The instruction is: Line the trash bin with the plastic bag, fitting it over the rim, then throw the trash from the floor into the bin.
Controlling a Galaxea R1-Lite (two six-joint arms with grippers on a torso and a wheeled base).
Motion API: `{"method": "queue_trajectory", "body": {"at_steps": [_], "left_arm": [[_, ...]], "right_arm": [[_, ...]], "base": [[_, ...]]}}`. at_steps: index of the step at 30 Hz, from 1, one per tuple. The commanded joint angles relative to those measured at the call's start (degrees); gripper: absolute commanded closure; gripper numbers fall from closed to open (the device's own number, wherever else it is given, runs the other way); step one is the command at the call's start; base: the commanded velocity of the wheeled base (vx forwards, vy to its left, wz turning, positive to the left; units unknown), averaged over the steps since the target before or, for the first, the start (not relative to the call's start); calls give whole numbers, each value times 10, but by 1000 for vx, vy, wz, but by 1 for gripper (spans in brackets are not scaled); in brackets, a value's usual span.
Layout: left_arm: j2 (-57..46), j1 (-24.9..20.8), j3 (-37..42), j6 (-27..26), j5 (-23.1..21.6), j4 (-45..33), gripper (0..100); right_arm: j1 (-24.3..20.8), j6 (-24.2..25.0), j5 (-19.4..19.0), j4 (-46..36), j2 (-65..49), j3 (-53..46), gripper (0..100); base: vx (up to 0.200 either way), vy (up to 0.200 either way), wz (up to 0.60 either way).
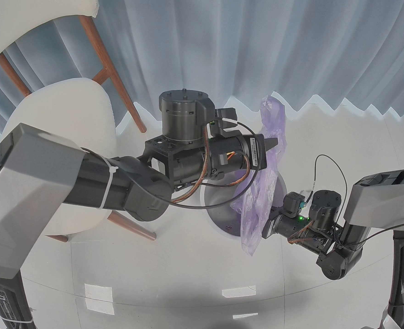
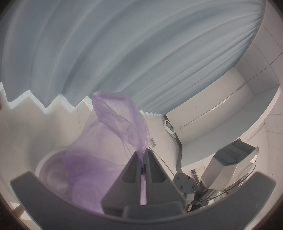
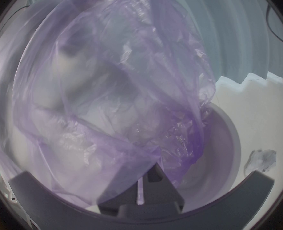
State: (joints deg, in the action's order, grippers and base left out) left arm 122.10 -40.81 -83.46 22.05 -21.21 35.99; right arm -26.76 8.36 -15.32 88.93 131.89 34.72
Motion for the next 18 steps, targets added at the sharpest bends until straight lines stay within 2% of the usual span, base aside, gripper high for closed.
{"method": "queue_trajectory", "body": {"at_steps": [1,3,4,7,8,11,12,13,16,18], "left_arm": [[-9,-1,17,-10,0,-2,100],[-7,1,17,-21,0,-5,100],[-6,5,17,-45,0,-6,100],[-6,12,22,-65,0,-7,100],[-8,16,34,-83,0,-7,100],[-17,24,78,-129,0,-6,100],[-23,28,102,-151,0,-6,100],[-27,28,121,-170,0,-6,100],[-35,31,161,-204,1,-6,100],[-40,25,174,-213,2,-6,100]], "right_arm": [[-20,5,24,9,2,-14,100],[-29,9,25,9,-5,-41,100],[-51,25,22,9,-43,-113,100],[-90,61,15,9,-105,-208,100],[-101,65,12,9,-159,-265,100],[-91,74,12,6,-255,-338,100],[-91,74,12,6,-255,-338,100],[-54,88,15,-10,-305,-347,100],[24,104,11,-30,-350,-325,100],[56,124,10,-39,-357,-294,100]], "base": [[0,0,0],[0,0,0],[0,0,0],[0,0,0],[0,0,0],[0,0,0],[0,0,0],[0,0,0],[0,0,0],[0,0,0]]}}
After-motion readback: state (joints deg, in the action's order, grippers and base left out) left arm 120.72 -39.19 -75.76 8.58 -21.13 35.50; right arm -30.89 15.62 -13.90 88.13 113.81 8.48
